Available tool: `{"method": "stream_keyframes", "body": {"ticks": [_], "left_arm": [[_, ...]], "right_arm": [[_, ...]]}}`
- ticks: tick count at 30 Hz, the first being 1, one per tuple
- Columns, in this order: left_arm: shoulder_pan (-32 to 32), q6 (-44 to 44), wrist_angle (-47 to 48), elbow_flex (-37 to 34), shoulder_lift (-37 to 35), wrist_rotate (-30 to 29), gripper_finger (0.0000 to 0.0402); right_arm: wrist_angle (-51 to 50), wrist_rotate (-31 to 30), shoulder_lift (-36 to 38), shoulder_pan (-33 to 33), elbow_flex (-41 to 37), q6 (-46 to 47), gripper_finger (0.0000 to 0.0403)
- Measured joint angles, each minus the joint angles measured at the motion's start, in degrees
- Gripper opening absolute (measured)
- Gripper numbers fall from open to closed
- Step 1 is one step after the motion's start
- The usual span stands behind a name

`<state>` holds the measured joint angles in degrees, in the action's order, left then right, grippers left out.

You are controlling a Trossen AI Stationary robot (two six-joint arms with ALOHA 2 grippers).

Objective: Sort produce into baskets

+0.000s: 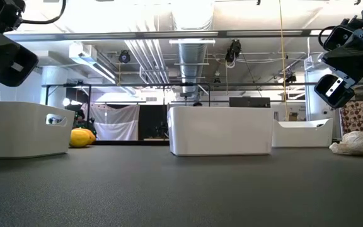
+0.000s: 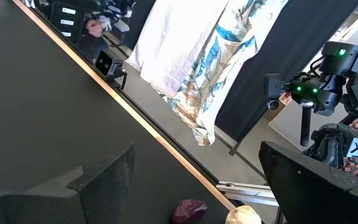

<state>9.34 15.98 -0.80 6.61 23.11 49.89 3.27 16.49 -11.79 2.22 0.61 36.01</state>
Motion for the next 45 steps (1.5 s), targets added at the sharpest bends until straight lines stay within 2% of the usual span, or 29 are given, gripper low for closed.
{"method": "stream_keyframes", "body": {"ticks": [9, 12, 15, 20, 25, 36, 40, 45], "left_arm": [[0.0, 0.0, 0.0, 0.0, 0.0, 0.0, 0.0327], [0.0, 0.0, 0.0, 0.0, 0.0, 0.0, 0.0327], [0.0, 0.0, 0.0, 0.0, 0.0, 0.0, 0.0327], [0.0, 0.0, 0.0, 0.0, 0.0, 0.0, 0.0327], [0.0, 0.0, 0.0, 0.0, 0.0, 0.0, 0.0327], [0.0, 0.0, 0.0, 0.0, 0.0, 0.0, 0.0327], [0.0, 0.0, 0.0, 0.0, 0.0, 0.0, 0.0327], [0.0, 0.0, 0.0, 0.0, 0.0, 0.0, 0.0327]], "right_arm": [[0.2, -0.3, 0.0, 0.0, 0.0, 0.6, 0.0009], [2.6, -4.8, 0.0, 0.0, 0.0, 8.7, 0.0009], [4.3, -5.1, -0.1, 0.0, 0.0, 15.3, 0.0009], [8.9, -4.1, 0.0, 1.8, 0.0, 12.0, 0.0009], [12.5, -5.8, 0.0, 6.6, 0.0, 8.4, 0.0009], [8.3, -17.1, -2.4, 21.8, 0.2, 10.0, 0.0009], [-0.2, -27.8, -4.1, 25.4, 3.6, 12.7, 0.0009], [-15.8, -40.5, -8.3, 27.0, 10.3, 14.3, 0.0009]]}}
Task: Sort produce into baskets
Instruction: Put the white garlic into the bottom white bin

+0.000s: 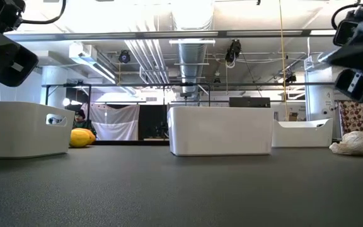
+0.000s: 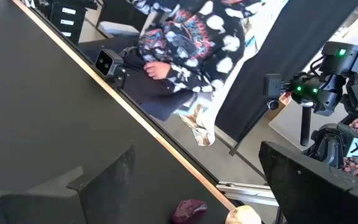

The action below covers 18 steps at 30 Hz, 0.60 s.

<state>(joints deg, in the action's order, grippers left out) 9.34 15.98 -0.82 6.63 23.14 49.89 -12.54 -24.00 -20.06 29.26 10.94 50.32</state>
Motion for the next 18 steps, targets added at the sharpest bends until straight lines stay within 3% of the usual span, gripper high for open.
{"method": "stream_keyframes", "body": {"ticks": [3, 9, 18], "left_arm": [[0.0, 0.0, 0.0, 0.0, 0.0, 0.0, 0.0327], [0.0, 0.0, 0.0, 0.0, 0.0, 0.0, 0.0327], [0.0, 0.0, 0.0, 0.0, 0.0, 0.0, 0.0327]], "right_arm": [[-8.0, -4.3, -2.7, 0.0, 4.4, -1.9, 0.0009], [-19.4, -5.7, -7.5, -0.2, 12.4, -4.9, 0.0009], [-23.4, -7.6, -17.4, -0.7, 13.9, 10.3, 0.0009]]}}
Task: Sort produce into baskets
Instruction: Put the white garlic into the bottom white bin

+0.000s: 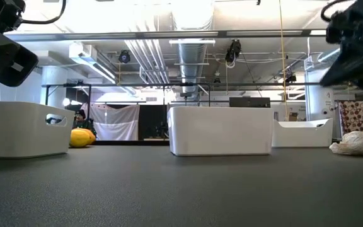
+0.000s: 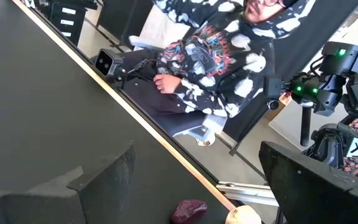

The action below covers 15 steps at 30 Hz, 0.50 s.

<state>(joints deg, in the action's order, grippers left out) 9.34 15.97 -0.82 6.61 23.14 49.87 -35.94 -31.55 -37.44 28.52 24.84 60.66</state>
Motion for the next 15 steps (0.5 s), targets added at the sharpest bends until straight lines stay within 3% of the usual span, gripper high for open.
{"method": "stream_keyframes", "body": {"ticks": [3, 8, 15], "left_arm": [[0.0, 0.0, 0.0, 0.0, 0.0, 0.0, 0.0327], [0.0, 0.0, 0.0, 0.0, 0.0, 0.0, 0.0327], [0.0, 0.0, 0.0, 0.0, 0.0, 0.0, 0.0327]], "right_arm": [[0.0, 2.0, -3.1, -0.2, 0.3, 4.6, 0.0009], [-2.3, 10.0, -7.5, -1.3, 2.7, 3.9, 0.0020], [-12.5, 18.9, -15.2, -7.4, 7.7, 3.4, 0.0075]]}}
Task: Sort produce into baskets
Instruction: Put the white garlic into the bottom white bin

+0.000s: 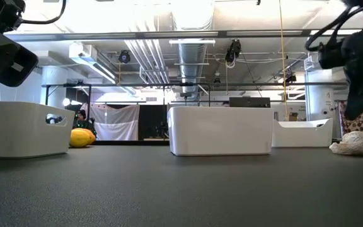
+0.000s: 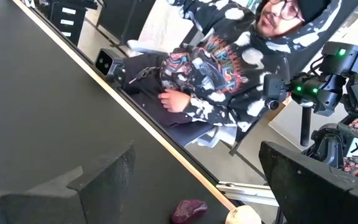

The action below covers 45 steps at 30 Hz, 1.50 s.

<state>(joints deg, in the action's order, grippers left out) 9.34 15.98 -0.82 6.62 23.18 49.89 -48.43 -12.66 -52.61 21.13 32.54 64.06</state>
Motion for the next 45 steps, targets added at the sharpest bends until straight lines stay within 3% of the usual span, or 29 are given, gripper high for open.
{"method": "stream_keyframes", "body": {"ticks": [6, 11, 23, 35, 40, 45], "left_arm": [[0.0, 0.0, 0.0, 0.0, 0.0, 0.0, 0.0327], [0.0, 0.0, 0.0, 0.0, 0.0, 0.0, 0.0327], [0.0, 0.0, 0.0, 0.0, 0.0, 0.0, 0.0327], [0.0, 0.0, 0.0, 0.0, 0.0, 0.0, 0.0327], [0.0, 0.0, 0.0, 0.0, 0.0, 0.0, 0.0327], [0.0, 0.0, 0.0, 0.0, 0.0, 0.0, 0.0327]], "right_arm": [[-5.2, 3.6, -5.3, -6.4, 4.0, -2.4, 0.0145], [-5.3, 10.0, -8.6, -11.8, 4.3, -1.8, 0.0193], [-4.9, 14.1, -15.3, -18.9, 4.4, -1.0, 0.0246], [-0.7, 15.7, -21.6, -18.9, 4.4, 4.9, 0.0208], [1.5, 15.7, -22.8, -18.9, 5.8, 5.1, 0.0173], [-0.2, 16.6, -22.2, -18.9, 12.0, 4.5, 0.0130]]}}
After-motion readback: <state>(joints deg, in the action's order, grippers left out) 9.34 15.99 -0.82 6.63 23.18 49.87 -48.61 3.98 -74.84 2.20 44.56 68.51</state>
